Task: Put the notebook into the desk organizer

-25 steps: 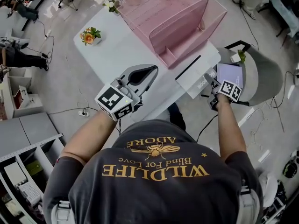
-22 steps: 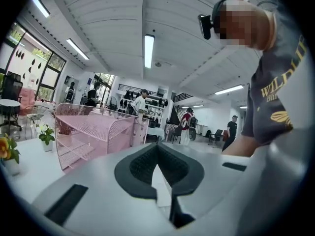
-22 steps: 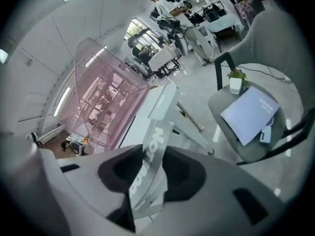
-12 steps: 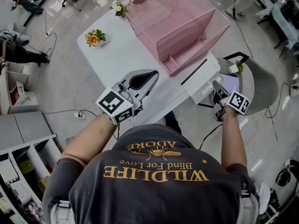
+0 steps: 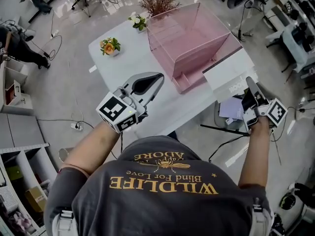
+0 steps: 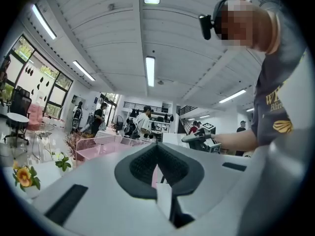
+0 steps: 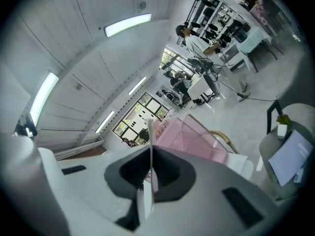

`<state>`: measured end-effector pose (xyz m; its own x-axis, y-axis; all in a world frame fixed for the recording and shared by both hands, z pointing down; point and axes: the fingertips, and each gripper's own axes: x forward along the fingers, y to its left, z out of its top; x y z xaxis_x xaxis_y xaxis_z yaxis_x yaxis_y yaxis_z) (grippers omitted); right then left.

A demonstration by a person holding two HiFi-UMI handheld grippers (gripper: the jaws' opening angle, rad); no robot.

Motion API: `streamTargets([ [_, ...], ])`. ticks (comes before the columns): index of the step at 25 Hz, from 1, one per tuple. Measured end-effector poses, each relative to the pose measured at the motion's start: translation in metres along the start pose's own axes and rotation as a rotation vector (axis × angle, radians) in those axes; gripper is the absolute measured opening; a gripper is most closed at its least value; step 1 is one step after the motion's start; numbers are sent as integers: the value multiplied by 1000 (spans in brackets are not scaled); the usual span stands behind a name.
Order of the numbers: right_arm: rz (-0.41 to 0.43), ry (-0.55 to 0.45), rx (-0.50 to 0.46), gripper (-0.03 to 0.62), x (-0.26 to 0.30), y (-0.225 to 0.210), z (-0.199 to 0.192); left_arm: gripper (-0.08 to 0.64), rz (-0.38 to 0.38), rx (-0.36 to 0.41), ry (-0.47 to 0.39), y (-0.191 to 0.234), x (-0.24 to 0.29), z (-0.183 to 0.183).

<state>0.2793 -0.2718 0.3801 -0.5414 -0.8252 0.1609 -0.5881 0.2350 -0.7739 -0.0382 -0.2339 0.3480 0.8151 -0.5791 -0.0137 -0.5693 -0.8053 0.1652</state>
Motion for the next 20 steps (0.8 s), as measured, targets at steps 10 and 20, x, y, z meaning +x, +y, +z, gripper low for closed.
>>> streamTargets([
  [10,121,-2,-88,8,86,81,58,2,53,50,-70,13,-22,40],
  [20,106,41,-71,8,208,102,73,2,109,94,-79,26,-35,49],
])
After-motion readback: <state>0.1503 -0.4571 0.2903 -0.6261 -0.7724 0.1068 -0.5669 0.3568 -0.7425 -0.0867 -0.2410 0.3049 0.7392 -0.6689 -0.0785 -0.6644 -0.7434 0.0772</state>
